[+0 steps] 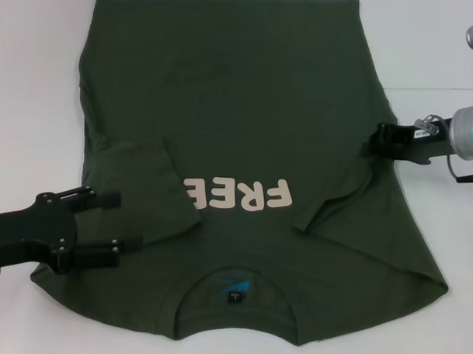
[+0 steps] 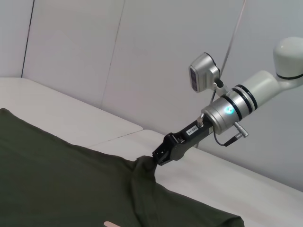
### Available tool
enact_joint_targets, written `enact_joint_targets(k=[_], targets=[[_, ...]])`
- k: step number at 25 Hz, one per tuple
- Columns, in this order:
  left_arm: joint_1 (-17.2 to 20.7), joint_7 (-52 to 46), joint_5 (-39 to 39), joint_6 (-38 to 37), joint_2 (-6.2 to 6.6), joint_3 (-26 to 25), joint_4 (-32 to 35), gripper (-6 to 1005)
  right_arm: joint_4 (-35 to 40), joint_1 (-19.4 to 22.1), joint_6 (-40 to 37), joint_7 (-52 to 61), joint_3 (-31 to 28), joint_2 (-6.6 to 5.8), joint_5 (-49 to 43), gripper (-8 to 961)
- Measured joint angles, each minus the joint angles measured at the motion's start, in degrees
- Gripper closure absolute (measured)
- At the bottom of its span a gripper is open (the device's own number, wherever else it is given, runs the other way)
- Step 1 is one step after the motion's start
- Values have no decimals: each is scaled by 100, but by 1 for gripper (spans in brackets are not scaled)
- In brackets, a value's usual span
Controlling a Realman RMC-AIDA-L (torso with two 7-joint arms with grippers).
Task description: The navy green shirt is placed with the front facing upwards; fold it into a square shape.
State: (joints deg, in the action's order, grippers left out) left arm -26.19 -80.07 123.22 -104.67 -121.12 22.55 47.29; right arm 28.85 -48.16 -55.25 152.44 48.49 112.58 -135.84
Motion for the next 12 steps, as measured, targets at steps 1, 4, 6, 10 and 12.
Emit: enact_joint_targets(k=[1, 4, 6, 10, 12], targets=[[0, 0, 0, 0, -2, 0, 0, 83, 0, -10, 56, 1, 13, 35, -4, 914], [3, 0, 1, 0, -8, -2, 0, 83, -3, -12, 189, 1, 8, 116, 1, 901], [11, 0, 1, 4, -10, -9, 0, 83, -3, 12, 268, -1, -43, 152, 55, 888], [17, 0, 1, 8, -17, 4, 0, 83, -8, 79, 383, -31, -84, 164, 302, 753], [27, 0, 1, 9, -18, 4, 0, 83, -40, 116, 451, -59, -88, 165, 446, 667]])
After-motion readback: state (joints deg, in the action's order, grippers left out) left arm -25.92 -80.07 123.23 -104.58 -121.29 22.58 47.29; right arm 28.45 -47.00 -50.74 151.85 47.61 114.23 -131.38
